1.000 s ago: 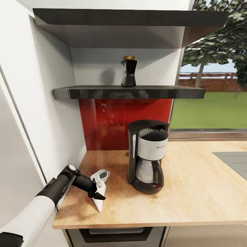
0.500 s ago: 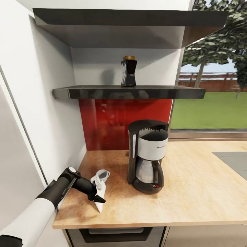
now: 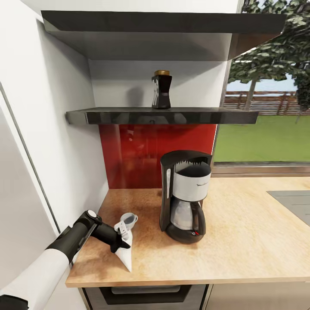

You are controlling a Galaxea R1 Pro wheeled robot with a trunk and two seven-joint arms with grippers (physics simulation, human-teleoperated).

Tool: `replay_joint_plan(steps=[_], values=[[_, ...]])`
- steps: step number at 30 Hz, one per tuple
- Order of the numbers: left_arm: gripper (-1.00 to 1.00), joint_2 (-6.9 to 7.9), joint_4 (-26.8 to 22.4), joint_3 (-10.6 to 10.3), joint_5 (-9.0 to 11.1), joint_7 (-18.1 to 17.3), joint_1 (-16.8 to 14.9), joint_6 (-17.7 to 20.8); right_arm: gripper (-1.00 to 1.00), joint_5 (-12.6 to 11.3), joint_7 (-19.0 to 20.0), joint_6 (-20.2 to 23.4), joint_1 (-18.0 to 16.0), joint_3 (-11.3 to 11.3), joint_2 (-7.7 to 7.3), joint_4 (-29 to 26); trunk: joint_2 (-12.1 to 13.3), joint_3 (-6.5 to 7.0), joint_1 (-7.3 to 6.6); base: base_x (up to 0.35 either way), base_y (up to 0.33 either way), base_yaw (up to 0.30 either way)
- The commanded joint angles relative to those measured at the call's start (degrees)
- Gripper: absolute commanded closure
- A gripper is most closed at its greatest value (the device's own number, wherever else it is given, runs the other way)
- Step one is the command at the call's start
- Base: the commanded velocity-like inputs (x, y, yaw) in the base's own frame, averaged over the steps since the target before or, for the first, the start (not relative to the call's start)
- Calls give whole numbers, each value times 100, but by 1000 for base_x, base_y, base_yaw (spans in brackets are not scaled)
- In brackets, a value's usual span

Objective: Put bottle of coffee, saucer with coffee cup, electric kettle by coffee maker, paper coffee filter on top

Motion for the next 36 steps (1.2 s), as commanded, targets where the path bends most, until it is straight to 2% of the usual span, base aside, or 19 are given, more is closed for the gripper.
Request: replay_joint_plan(steps=[1,25,27,30,36], values=[[100,3,-6,-16,-28,-16,0,25,-100,5,-14,-18,-2,2,0,5,-4,-3,2,0,0,0],[100,5,-58,-7,-11,-47,-6,44,-100,5,-14,-18,-2,3,0,5,-4,-3,2,0,0,0],[100,2,-94,-7,-9,-150,-15,53,-100,5,-14,-18,-2,2,0,5,-4,-3,2,0,0,0],[100,-2,-145,2,-12,-484,-69,71,-100,5,-14,-18,-2,2,0,5,-4,-3,2,0,0,0],[100,-3,-580,23,-16,-695,-109,146,-100,5,-14,-18,-2,2,0,-1,-4,-3,2,0,0,0]])
